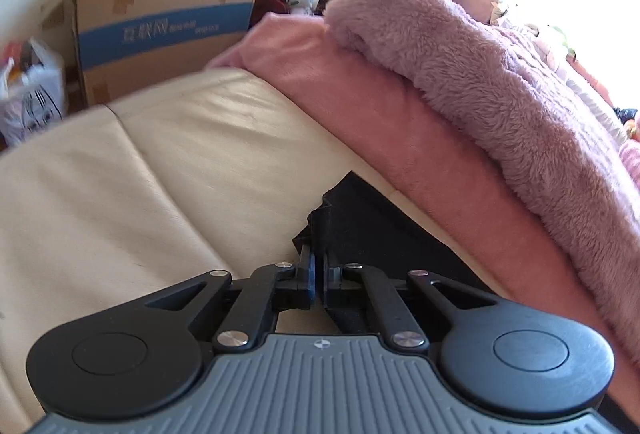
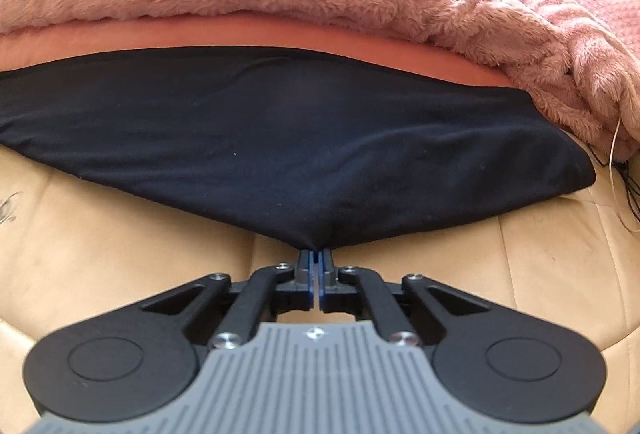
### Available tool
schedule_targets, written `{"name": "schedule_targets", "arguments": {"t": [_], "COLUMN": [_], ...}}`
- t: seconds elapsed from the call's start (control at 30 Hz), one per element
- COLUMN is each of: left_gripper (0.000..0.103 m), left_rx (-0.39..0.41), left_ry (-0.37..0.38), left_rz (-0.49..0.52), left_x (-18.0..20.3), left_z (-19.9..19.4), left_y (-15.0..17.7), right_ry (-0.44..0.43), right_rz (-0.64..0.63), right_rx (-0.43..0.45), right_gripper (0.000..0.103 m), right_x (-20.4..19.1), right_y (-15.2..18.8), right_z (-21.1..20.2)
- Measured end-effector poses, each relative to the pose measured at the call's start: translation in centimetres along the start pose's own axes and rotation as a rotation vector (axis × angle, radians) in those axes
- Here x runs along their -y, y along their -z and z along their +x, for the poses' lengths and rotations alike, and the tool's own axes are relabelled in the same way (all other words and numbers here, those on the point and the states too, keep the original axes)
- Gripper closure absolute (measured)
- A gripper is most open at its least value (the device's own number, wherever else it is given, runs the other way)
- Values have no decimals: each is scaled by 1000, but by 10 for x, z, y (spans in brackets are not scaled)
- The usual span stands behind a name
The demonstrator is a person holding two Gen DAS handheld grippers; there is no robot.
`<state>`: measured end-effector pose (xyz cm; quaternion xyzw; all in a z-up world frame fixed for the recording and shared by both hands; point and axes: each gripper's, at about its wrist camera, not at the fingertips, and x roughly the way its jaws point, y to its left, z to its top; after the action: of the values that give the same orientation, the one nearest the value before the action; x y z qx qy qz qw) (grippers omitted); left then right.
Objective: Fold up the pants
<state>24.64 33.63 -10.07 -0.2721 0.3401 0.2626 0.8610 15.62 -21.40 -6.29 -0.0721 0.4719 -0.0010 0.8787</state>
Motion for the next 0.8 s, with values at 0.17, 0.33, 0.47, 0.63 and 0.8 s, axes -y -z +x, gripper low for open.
{"name": "schedule_targets", "arguments": {"t": [0.17,0.33,0.47,0.63,0.8], "left_gripper": [100,100,100,100,100], "left_rx": [68,192,278,331,289], "left_ry": [15,114,179,192,111], "left_rz": [60,226,361,470,369], "left_x": [10,71,129,171,132], "left_z": [-29,-74,-101,-111,-92], "left_y": [-6,-8,1,5,-14], "right_ry": [-44,-49,-83,-126,-119], "right_rz": [-17,20,44,70,78], "right_rx": [-36,35,73,102,104], "right_gripper": [84,73,73,73,73], "right_x": [-5,1,2,4,20], "right_y": [5,-1,-9,-18,-21], "right_z": [-4,-18,-22,-21,-15]}}
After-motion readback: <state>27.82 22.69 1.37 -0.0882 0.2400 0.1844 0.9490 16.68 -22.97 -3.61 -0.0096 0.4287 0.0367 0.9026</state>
